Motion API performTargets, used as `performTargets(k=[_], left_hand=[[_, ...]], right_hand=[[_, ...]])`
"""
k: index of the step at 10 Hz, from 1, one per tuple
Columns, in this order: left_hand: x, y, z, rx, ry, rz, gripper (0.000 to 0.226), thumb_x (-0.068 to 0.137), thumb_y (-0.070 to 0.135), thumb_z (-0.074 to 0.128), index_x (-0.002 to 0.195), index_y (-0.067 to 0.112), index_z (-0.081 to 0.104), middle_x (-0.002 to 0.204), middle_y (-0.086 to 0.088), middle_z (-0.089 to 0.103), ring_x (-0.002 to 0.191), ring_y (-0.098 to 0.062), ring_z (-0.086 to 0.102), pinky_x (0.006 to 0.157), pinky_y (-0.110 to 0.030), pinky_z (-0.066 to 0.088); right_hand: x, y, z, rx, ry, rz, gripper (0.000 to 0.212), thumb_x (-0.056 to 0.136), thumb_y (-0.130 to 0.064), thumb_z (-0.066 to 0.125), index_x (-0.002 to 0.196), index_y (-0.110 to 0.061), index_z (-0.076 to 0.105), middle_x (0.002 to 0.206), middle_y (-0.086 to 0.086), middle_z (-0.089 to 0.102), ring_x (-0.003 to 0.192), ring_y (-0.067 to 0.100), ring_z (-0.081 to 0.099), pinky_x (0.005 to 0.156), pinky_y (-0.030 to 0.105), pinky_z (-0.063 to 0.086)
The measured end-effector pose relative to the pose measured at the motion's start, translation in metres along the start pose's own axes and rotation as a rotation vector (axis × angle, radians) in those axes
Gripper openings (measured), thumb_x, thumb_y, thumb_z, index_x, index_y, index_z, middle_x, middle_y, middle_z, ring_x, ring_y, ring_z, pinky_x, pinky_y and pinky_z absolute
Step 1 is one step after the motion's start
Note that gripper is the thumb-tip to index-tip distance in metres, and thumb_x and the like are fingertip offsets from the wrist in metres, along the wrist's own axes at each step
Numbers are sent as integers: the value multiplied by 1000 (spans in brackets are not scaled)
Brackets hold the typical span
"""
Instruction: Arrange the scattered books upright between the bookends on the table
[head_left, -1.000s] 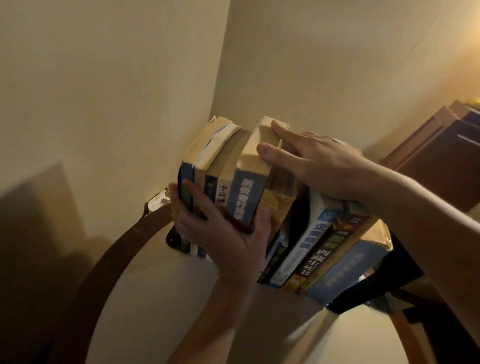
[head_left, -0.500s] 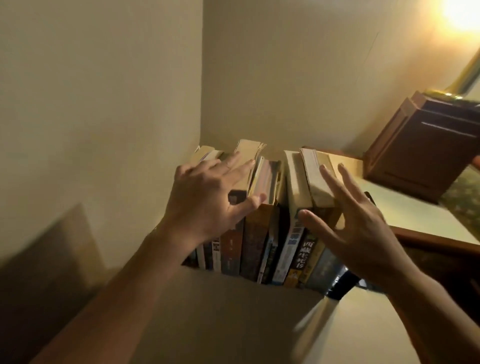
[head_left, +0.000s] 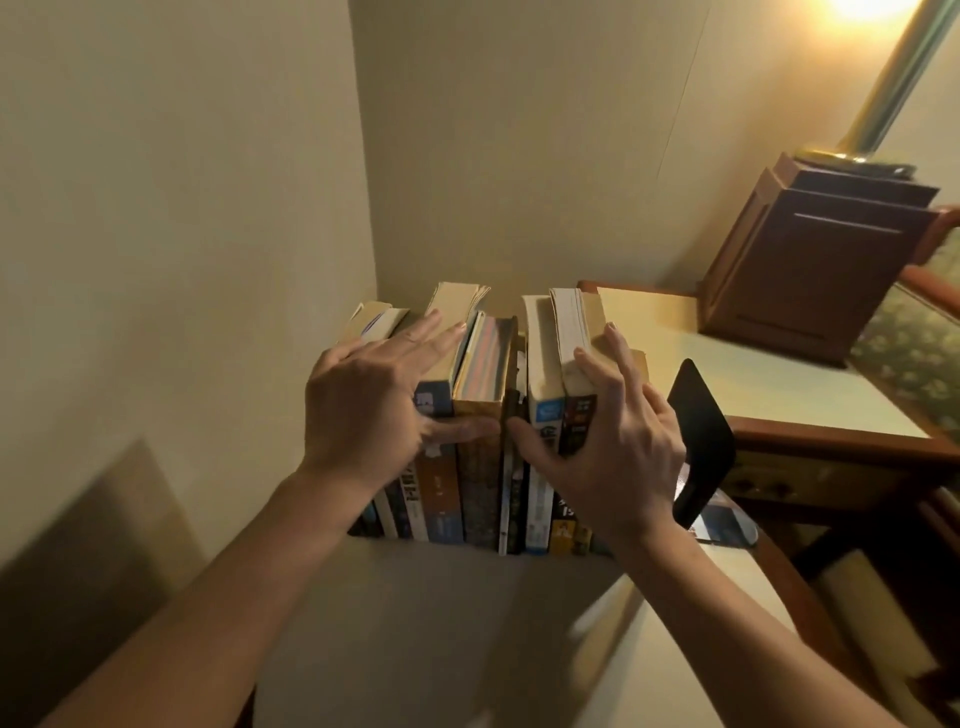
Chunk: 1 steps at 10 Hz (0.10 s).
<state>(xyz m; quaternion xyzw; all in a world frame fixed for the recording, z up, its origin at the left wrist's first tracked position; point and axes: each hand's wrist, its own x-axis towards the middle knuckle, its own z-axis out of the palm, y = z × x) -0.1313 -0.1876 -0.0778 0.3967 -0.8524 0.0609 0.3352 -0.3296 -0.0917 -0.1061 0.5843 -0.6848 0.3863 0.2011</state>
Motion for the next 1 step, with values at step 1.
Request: performTargets(k=[1], left_hand=[[1, 2, -3, -12, -41, -26, 99, 68, 93, 48, 144, 31, 53, 148, 6, 51, 117, -17, 66, 103, -51, 48]], right_hand=[[0, 0, -1, -4, -57, -26, 80, 81, -79, 52, 137, -22, 37, 158, 15, 38, 134, 35, 49, 98, 61, 48]])
